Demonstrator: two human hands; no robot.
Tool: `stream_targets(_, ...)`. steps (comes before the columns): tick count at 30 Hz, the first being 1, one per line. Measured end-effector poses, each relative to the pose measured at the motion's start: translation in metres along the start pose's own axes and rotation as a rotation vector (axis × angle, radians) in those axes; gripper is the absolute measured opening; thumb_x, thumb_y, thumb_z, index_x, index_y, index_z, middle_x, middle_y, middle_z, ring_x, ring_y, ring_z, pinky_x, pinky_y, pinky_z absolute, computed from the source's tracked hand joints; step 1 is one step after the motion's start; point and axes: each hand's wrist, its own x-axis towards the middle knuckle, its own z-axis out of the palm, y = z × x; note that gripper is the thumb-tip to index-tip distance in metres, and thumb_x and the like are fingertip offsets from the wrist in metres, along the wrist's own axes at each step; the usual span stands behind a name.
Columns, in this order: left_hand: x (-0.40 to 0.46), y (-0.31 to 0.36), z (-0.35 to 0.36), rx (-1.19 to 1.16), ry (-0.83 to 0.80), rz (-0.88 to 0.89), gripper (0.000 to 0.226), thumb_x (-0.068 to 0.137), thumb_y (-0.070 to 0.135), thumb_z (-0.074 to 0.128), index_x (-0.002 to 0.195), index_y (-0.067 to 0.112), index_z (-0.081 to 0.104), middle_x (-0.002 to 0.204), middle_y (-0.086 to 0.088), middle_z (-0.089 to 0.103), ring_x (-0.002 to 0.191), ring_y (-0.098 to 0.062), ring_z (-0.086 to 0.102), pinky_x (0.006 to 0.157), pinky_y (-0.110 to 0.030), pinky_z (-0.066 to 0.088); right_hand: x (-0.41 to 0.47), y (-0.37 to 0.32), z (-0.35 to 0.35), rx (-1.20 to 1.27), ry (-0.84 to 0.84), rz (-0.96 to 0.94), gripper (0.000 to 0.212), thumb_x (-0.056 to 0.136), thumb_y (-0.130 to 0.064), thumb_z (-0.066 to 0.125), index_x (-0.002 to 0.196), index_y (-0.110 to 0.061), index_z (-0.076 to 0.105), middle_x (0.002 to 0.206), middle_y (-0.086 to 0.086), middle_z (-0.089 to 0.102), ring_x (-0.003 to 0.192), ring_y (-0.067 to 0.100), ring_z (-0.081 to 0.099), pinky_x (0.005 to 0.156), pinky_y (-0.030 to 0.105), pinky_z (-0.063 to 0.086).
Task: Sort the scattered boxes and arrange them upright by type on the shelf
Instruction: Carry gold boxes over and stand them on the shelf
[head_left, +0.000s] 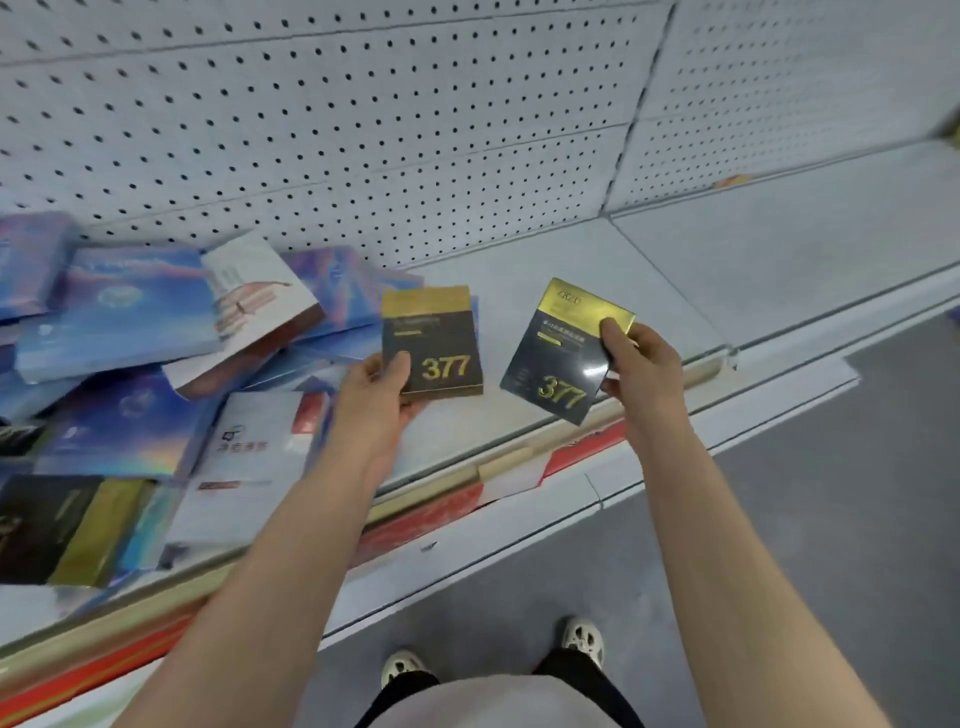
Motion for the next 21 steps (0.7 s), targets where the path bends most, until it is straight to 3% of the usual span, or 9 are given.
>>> stream_targets(2, -0.008, -0.014, 0.032, 0.06, -0.074, 0.029, 0.016, 0.098, 0.007, 0.051, 0.112, 0.008, 0.057, 0.102, -0.005, 0.066, 0.086, -0.012, 0.065, 0.068, -0.019, 0.057, 0.009, 0.001, -0.035, -0.022, 0.034, -0.012, 0.025, 0.092, -0.031, 0.067, 0.11, -0.013, 0.067, 0.092, 0.006, 0.072, 0.08, 0.02, 0.068, 0.069, 0.037, 0.057)
stream_targets(6, -0.019, -0.048, 0.104, 0.157, -0.134, 0.039, 0.011, 0.095, 0.006, 0.056, 0.095, 0.016, 0.061, 0.095, 0.001, 0.069, 0.085, -0.009, 0.067, 0.084, -0.029, 0.055, 0.03, -0.005, -0.12, -0.066, 0.086, -0.032, 0.023, 0.094, -0.028, 0.065, 0.111, -0.013, 0.067, 0.094, 0.008, 0.072, 0.075, 0.016, 0.069, 0.064, 0.034, 0.058)
stream_targets(9, -0.028, -0.076, 0.171, 0.205, -0.143, 0.018, 0.011, 0.095, 0.012, 0.058, 0.106, 0.013, 0.06, 0.1, -0.002, 0.071, 0.093, -0.016, 0.07, 0.085, -0.034, 0.055, 0.051, -0.012, -0.191, -0.087, 0.141, -0.056, 0.023, 0.094, -0.026, 0.066, 0.112, -0.011, 0.064, 0.089, 0.007, 0.071, 0.067, 0.011, 0.066, 0.061, 0.031, 0.054)
stream_targets(14, -0.039, -0.117, 0.28, 0.334, -0.176, -0.056, 0.034, 0.101, 0.045, 0.04, 0.112, 0.019, 0.058, 0.103, -0.007, 0.072, 0.09, -0.023, 0.073, 0.086, -0.043, 0.056, 0.09, -0.019, -0.296, -0.116, 0.227, -0.052, 0.022, 0.092, -0.026, 0.068, 0.109, -0.012, 0.063, 0.082, 0.0, 0.07, 0.062, 0.006, 0.065, 0.056, 0.024, 0.05)
stream_targets(19, -0.034, -0.142, 0.376, 0.44, -0.227, 0.022, 0.035, 0.101, 0.041, 0.042, 0.111, 0.012, 0.06, 0.104, -0.01, 0.07, 0.097, -0.024, 0.069, 0.091, -0.043, 0.055, 0.133, -0.023, -0.38, -0.115, 0.312, -0.021, 0.023, 0.091, -0.029, 0.069, 0.108, -0.014, 0.065, 0.084, 0.002, 0.072, 0.068, 0.01, 0.067, 0.057, 0.024, 0.05)
stream_targets(21, -0.027, -0.154, 0.408, 0.491, -0.242, 0.034, 0.031, 0.101, 0.038, 0.044, 0.108, 0.013, 0.062, 0.101, -0.009, 0.071, 0.091, -0.022, 0.069, 0.084, -0.038, 0.056, 0.152, -0.023, -0.407, -0.102, 0.344, -0.017, 0.022, 0.09, -0.031, 0.07, 0.105, -0.016, 0.065, 0.082, 0.002, 0.071, 0.069, 0.01, 0.067, 0.058, 0.026, 0.049)
